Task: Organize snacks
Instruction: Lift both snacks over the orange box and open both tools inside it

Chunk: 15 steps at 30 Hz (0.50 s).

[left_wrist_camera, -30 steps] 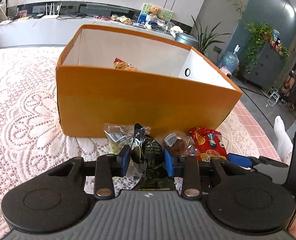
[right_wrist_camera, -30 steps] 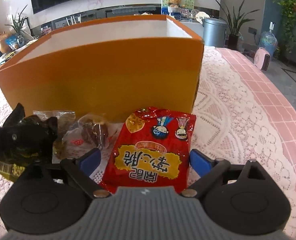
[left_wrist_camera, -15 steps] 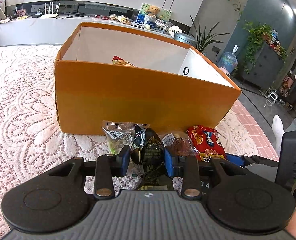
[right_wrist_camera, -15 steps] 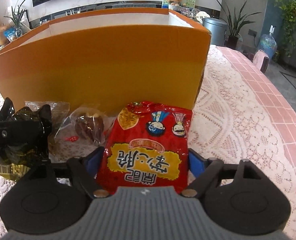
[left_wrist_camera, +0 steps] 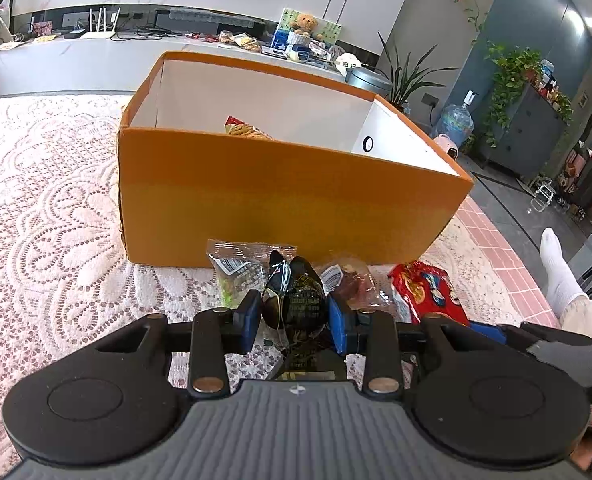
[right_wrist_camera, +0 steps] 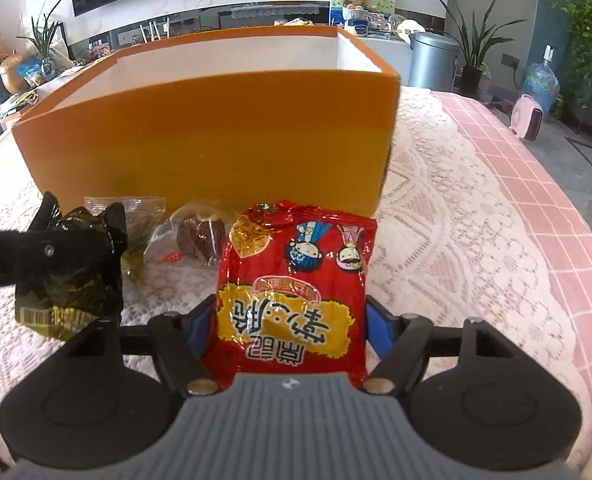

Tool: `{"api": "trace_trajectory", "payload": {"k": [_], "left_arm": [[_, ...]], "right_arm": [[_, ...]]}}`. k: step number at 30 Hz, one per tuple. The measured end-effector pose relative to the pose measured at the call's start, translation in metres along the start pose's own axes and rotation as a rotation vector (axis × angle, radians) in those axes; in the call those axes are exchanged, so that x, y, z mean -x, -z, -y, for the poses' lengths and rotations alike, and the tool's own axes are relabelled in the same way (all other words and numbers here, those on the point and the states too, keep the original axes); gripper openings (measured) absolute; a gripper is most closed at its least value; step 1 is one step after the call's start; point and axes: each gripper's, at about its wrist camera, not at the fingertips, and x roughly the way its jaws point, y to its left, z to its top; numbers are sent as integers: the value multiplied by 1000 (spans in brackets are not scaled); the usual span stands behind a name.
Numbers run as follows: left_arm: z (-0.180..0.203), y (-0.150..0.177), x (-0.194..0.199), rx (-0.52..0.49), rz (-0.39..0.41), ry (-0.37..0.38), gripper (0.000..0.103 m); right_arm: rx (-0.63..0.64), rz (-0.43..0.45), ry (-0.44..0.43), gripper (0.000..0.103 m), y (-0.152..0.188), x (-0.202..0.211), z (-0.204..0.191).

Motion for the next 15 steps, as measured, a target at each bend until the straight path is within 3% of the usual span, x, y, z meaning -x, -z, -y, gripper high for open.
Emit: {"api": "trace_trajectory", "payload": {"k": [7,15], "left_arm": [[5,-1,17,-14,4,-9,40],[2,-9,36,-11,14,-40,40]], "right_arm": [[-50,-15,-25,71,-2,23,13],[-48,42,-71,71,-2,60,10]]}}
